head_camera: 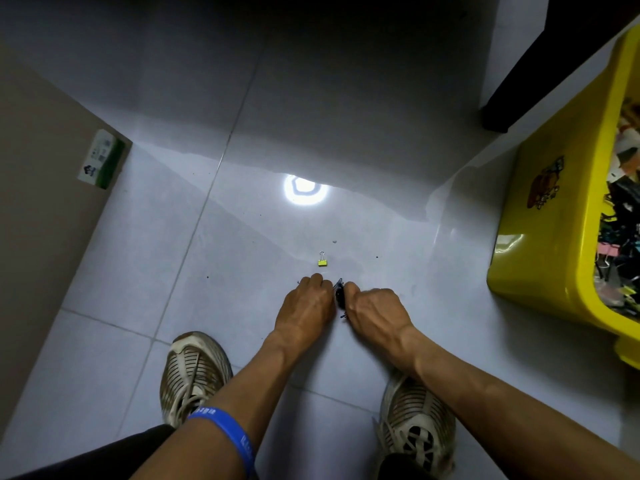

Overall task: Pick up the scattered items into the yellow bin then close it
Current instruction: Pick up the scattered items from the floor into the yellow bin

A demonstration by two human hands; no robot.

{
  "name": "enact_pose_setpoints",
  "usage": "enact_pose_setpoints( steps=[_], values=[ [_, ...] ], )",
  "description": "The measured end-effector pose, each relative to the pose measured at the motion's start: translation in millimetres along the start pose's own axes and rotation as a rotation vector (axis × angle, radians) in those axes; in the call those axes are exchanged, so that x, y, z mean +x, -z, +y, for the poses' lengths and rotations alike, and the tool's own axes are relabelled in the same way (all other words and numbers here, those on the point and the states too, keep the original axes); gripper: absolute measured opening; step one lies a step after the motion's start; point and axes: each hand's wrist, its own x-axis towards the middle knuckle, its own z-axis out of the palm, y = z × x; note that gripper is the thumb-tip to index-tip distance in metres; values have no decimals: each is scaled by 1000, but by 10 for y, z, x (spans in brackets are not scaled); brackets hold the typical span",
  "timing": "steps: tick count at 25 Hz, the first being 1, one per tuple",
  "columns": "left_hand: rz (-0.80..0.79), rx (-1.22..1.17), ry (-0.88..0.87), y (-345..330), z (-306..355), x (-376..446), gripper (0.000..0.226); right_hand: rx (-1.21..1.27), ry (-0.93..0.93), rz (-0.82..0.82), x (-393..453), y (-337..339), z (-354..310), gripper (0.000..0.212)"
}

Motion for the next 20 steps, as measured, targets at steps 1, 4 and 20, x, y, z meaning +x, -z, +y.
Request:
enact_pose_setpoints(
  steps=[1, 4, 20],
  values=[
    [47, -107, 24, -15, -30, -14, 13, 100, -84, -2, 16, -7, 35, 23],
    [155, -433, 197, -32, -103, -96, 12, 793, -301, -204, 2, -22, 216, 14],
    [121, -1160, -92, 1586, 2661, 159, 10, 1570, -1088, 628, -1547, 1820, 1906, 32]
  ],
)
